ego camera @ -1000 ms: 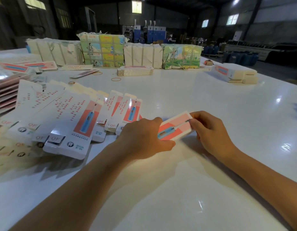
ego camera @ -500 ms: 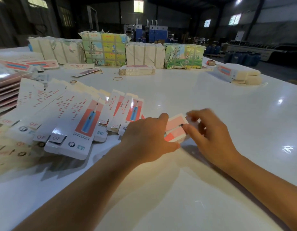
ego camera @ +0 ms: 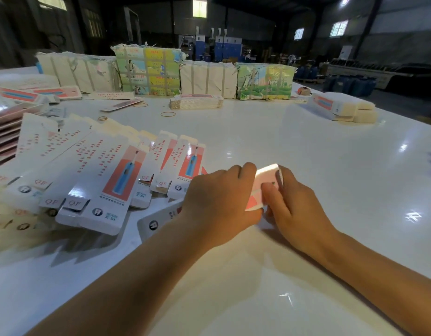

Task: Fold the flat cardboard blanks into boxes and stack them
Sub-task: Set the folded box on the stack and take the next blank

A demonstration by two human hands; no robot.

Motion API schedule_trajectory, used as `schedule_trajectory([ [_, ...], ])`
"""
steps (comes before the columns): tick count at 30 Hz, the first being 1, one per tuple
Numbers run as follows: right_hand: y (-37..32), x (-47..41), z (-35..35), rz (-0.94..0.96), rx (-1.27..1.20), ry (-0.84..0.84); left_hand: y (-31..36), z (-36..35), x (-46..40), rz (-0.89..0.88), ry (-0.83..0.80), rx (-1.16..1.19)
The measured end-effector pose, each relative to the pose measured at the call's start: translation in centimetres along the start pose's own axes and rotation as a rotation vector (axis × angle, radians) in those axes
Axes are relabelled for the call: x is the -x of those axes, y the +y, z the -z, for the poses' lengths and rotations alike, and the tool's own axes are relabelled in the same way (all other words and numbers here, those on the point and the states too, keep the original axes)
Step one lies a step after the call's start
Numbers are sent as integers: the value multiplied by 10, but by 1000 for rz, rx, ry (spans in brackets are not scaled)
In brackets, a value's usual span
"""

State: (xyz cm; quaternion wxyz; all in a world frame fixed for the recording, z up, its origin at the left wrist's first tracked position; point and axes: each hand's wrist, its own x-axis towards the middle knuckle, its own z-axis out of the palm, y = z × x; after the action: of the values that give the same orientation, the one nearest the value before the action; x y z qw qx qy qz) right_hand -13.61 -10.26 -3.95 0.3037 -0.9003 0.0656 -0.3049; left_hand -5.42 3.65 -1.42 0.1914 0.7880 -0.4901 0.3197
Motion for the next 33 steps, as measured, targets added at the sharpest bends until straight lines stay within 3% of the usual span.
schedule_trajectory([
  [5, -4, -5, 5, -85, -611, -46, -8, -6, -3, -41, 74, 0],
  [19, -9, 2, 16, 235, -381, 96, -18, -18, -4, -188, 265, 37],
  [25, -13, 2, 16, 334, -408, 141, -14, -19, -5, -213, 333, 48],
  [33, -19, 4, 17, 259, -510, 164, -5, -21, -10, -241, 321, -5],
])
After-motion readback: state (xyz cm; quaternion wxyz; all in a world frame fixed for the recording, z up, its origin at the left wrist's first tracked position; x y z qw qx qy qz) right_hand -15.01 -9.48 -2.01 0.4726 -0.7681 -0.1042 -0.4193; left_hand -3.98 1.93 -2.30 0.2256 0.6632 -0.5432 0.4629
